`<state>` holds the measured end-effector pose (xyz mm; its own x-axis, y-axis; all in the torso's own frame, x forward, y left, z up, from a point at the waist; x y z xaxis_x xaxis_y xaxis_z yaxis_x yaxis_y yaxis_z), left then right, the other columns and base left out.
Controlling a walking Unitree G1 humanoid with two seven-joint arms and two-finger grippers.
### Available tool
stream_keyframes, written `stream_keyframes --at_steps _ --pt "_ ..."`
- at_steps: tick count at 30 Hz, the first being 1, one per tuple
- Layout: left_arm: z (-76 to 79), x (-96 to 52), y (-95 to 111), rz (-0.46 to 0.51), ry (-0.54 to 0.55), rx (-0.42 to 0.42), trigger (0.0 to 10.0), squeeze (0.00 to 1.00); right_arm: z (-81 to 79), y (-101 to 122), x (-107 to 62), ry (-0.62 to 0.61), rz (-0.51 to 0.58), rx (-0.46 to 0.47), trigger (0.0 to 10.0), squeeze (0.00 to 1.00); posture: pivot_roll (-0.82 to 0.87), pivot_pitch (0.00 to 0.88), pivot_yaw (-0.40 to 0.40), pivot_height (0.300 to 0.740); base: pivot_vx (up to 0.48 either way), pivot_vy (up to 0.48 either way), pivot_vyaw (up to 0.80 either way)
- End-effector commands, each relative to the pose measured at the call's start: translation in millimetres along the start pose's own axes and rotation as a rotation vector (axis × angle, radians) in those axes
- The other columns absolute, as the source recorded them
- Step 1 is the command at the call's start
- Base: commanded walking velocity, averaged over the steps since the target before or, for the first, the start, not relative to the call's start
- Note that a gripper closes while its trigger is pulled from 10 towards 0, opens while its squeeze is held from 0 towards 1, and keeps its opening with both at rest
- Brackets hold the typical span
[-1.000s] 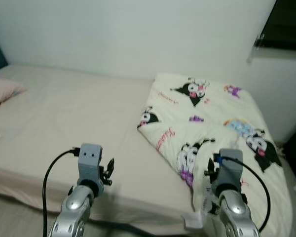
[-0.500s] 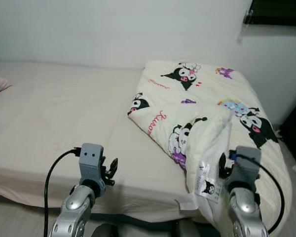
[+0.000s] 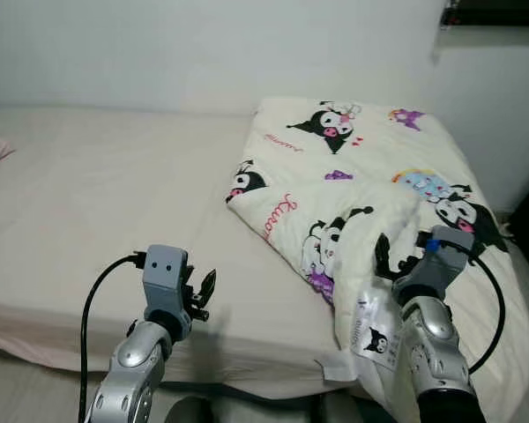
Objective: Clean up the room
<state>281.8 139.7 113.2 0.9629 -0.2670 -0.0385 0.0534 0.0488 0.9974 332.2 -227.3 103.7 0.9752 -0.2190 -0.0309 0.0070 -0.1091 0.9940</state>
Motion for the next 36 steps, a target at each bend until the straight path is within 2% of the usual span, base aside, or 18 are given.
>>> stream_keyframes --at_steps 1,3,4,5,6,9,17,18,19,20,21,25,29,32,35,36 --pt "4.2 -5.6 0.8 -0.001 -0.067 -0.002 10.0 0.0 -2.0 -14.1 -0.2 0.003 -0.067 -0.007 10.0 0.0 0.04 0.12 0.032 0.615 0.0 0.0 0.0" --pt "11.2 -8.4 3.2 0.003 -0.142 -0.012 10.0 0.0 -2.7 -22.3 0.6 -0.008 -0.117 -0.002 10.0 0.0 0.04 0.119 0.031 0.615 0.0 0.0 0.0" --pt "11.2 -8.4 3.2 0.003 -0.142 -0.012 10.0 0.0 -2.7 -22.3 0.6 -0.008 -0.117 -0.002 10.0 0.0 0.04 0.119 0.031 0.615 0.0 0.0 0.0" --pt "18.7 -12.7 5.5 0.009 -0.226 -0.014 10.0 0.0 0.0 -27.0 -0.1 -0.042 -0.147 0.0 10.0 0.0 0.05 0.118 0.028 0.615 0.0 0.0 0.0" --pt "18.7 -12.7 5.5 0.009 -0.226 -0.014 10.0 0.0 0.0 -27.0 -0.1 -0.042 -0.147 0.0 10.0 0.0 0.05 0.118 0.028 0.615 0.0 0.0 0.0" --pt "30.3 -22.2 9.3 0.004 -0.379 -0.006 10.0 0.0 5.6 -38.5 0.3 -0.099 -0.197 0.047 10.0 0.0 0.06 0.117 0.035 0.615 0.0 0.0 0.0" --pt "27.6 -20.8 10.7 0.004 -0.385 0.034 10.0 0.0 4.8 -43.6 3.1 -0.102 -0.219 0.1 10.0 0.0 0.06 0.115 0.043 0.615 0.0 0.0 0.0" --pt "26.0 -20.0 12.8 0.008 -0.392 0.047 10.0 0.0 4.0 -43.1 5.1 -0.096 -0.218 0.113 3.7 0.0 0.06 0.114 0.044 0.615 0.0 0.0 0.0" --pt "26.0 -20.0 12.8 0.008 -0.392 0.047 10.0 0.0 4.0 -43.1 5.1 -0.096 -0.218 0.113 3.7 0.0 0.06 0.114 0.044 0.615 0.0 0.0 0.0" --pt "24.8 -19.8 13.6 0.007 -0.398 0.058 10.0 0.0 3.4 -42.7 5.9 -0.092 -0.218 0.115 2.5 0.0 0.06 0.114 0.044 0.615 0.0 0.0 0.0" --pt "23.7 -20.0 14.2 0.004 -0.405 0.067 10.0 0.0 3.1 -42.4 6.5 -0.091 -0.219 0.114 0.0 0.0 0.06 0.114 0.043 0.615 0.0 0.0 0.0" --pt "12.7 -18.8 17.1 0.007 -0.376 0.089 10.0 0.0 2.9 -42.3 8.4 -0.083 -0.226 0.107 0.0 0.0 0.06 0.11 0.04 0.615 0.0 0.0 0.0" --pt "10.7 -18.4 18.2 0.009 -0.369 0.09 10.0 0.0 3.5 -42.5 8.8 -0.084 -0.227 0.106 0.0 0.0 0.06 0.11 0.04 0.615 0.0 0.0 0.0" --pt "-2.3 -15.6 23.4 0.03 -0.311 0.112 10.0 0.0 4.6 -41.2 10.8 -0.076 -0.221 0.098 0.0 0.0 0.05 0.103 0.029 0.615 0.0 0.0 0.0" --pt "-6.9 -14.8 25.3 0.038 -0.288 0.112 10.0 0.0 4.1 -39.7 11.8 -0.068 -0.214 0.091 0.0 0.0 0.05 0.102 0.028 0.615 0.0 0.0 0.0" --pt "-14.9 -13.2 28.6 0.056 -0.24 0.109 10.0 0.0 -0.7 -35.4 14.2 -0.027 -0.195 0.069 0.0 0.0 0.04 0.099 0.025 0.615 0.0 0.0 0.0"
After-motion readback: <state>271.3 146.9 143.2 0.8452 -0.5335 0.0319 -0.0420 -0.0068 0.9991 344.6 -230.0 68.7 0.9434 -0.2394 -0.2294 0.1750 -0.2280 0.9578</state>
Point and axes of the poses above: a point about 5 cm out from each wrist's last joint towards the gripper, its own x axis pointing out of the wrist towards the gripper, its own y axis along the axis of the wrist's last joint, z = x × y, the point moved 1 cm from there along x, pointing out of the wrist towards the gripper, and after that the axes turned 1 degree about -x, right-handed, at the moved point
